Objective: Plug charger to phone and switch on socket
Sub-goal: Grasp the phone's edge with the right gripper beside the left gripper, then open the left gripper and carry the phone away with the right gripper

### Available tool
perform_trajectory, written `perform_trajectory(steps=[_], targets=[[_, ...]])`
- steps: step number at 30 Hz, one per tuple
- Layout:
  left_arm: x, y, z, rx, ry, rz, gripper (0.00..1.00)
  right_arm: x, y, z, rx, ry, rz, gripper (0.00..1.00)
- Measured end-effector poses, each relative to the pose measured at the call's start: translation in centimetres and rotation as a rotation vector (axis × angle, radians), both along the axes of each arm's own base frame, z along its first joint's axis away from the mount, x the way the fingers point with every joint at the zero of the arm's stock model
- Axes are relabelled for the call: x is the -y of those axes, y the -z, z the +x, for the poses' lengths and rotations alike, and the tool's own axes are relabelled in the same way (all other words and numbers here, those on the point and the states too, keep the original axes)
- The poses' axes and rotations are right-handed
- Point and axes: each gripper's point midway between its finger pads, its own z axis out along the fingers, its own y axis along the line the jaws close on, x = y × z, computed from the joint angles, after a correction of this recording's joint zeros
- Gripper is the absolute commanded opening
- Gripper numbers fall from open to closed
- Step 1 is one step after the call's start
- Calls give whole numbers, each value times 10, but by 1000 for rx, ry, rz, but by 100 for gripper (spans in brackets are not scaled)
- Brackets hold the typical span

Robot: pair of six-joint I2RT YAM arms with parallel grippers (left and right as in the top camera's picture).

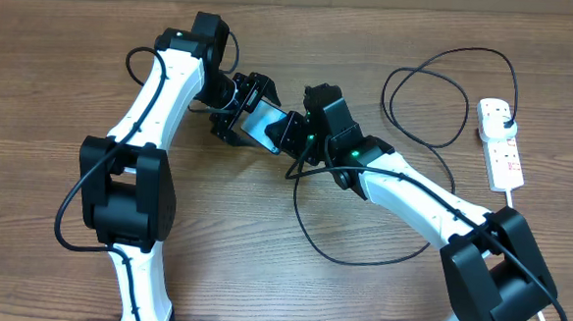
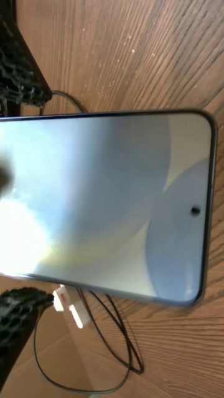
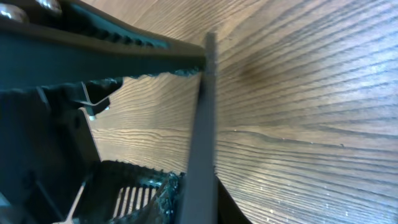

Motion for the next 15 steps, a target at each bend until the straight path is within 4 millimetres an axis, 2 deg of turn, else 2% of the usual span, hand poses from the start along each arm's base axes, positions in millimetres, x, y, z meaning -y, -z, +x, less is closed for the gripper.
perform_trajectory(steps=[11, 13, 15], targets=[[2, -2, 0, 2, 5, -14, 100, -6, -5, 0, 7, -26, 40, 4], [1, -2, 0, 15, 21, -22, 100, -1, 0, -1, -19, -21, 28, 4], [0, -4, 2, 46, 57, -39, 100, 16, 11, -1, -75, 7, -3, 4]])
